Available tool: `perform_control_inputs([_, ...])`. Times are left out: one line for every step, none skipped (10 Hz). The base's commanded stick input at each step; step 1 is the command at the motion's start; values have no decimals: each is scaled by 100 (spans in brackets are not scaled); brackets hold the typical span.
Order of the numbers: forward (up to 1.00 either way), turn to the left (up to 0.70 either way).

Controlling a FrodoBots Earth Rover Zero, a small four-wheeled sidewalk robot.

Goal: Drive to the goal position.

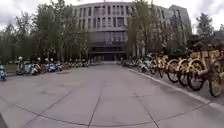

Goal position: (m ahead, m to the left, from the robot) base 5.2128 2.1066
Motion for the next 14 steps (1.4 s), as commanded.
perform_control_inputs([70, 1])
perform_control_inputs([70, 1])
perform_control_inputs([70, 1])
perform_control_inputs([70, 1])
perform_control_inputs([70, 1])
perform_control_inputs([70, 1])
perform_control_inputs([70, 1])
perform_control_inputs([70, 1])
perform_control_inputs([70, 1])
perform_control_inputs([70, 1])
perform_control_inputs([70, 1])
perform_control_inputs([70, 1])
perform_control_inputs([70, 1])
perform_control_inputs([70, 1])
